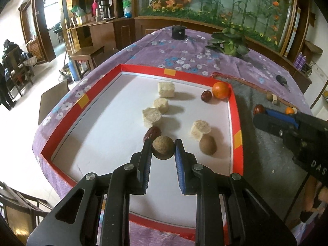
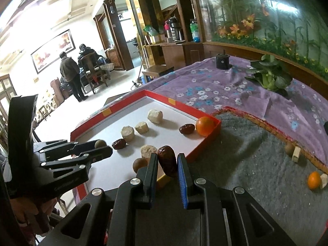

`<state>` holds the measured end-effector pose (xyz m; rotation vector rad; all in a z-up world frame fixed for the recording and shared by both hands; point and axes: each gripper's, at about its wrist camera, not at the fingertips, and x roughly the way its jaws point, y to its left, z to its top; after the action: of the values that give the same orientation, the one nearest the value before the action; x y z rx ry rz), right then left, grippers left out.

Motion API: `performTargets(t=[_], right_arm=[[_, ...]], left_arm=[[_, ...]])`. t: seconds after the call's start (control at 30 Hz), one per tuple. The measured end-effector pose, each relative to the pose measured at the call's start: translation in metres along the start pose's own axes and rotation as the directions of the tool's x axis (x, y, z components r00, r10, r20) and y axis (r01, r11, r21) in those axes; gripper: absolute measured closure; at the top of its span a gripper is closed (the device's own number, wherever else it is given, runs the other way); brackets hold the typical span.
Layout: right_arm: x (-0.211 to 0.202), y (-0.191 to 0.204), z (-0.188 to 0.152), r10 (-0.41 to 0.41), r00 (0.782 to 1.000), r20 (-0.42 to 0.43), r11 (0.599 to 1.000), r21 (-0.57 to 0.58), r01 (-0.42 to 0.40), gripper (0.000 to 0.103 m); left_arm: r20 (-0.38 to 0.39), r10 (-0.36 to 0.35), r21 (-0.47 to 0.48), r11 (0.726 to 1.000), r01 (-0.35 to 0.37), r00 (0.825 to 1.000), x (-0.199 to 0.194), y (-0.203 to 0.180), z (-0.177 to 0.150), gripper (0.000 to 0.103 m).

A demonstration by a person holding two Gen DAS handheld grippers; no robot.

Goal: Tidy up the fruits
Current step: 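Carry the nut with left while right carries the date into the tray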

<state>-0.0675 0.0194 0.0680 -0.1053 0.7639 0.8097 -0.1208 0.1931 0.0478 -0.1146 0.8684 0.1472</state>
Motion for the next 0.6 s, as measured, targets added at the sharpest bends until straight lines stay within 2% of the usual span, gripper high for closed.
performTargets(t=[0.6], right_arm=[[0.067,0.004,0.029,-0.012,0.997,-0.080,0.998,-0.061,0.007,0.085]], left_arm=[[-0.048,-0.034,-0.012,0.999,0.034,0.998,0.021,0.004,0.002,0.082]])
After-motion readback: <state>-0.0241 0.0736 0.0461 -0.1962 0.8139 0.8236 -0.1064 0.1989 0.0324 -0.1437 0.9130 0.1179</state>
